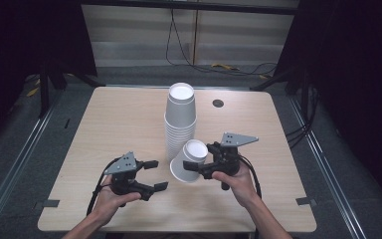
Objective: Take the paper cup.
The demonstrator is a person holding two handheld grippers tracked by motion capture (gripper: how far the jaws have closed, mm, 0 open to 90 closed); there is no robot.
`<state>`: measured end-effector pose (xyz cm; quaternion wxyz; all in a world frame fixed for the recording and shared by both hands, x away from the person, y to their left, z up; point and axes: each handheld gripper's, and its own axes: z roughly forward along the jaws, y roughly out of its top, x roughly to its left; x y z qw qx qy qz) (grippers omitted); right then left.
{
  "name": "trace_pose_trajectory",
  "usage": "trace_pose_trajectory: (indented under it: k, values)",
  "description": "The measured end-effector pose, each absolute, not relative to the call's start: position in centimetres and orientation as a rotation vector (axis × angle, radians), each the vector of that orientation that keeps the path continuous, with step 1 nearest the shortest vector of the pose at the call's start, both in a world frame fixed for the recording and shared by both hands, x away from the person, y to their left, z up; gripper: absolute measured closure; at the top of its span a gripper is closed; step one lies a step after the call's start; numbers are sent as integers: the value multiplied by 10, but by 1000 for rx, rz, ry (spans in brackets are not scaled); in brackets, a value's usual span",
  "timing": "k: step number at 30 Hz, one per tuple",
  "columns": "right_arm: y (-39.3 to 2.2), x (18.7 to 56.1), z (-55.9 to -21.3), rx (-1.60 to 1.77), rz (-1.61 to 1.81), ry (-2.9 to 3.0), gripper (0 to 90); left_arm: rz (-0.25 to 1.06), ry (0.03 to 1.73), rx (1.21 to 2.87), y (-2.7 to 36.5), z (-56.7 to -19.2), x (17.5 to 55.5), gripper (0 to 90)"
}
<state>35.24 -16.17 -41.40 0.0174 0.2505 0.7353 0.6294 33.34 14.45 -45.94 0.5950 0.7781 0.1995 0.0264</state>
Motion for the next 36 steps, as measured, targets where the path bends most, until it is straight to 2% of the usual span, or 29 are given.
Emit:
trace_pose_trajectory:
  k: [7,20,28,32,36]
  values:
    - [-157,349,-421,768,1994,2300,209,16,442,1768,135,-463,329,155]
    - [-138,342,-435,746,1999,2381,211,47,377,1807,133,-468,322,150]
    - [-132,340,-443,756,1994,2410,212,38,395,1807,130,-471,323,140]
    - [-128,339,-448,759,2000,2416,212,30,413,1830,126,-474,322,85]
    - [-122,336,-450,746,2041,2411,212,12,396,1830,122,-474,320,81]
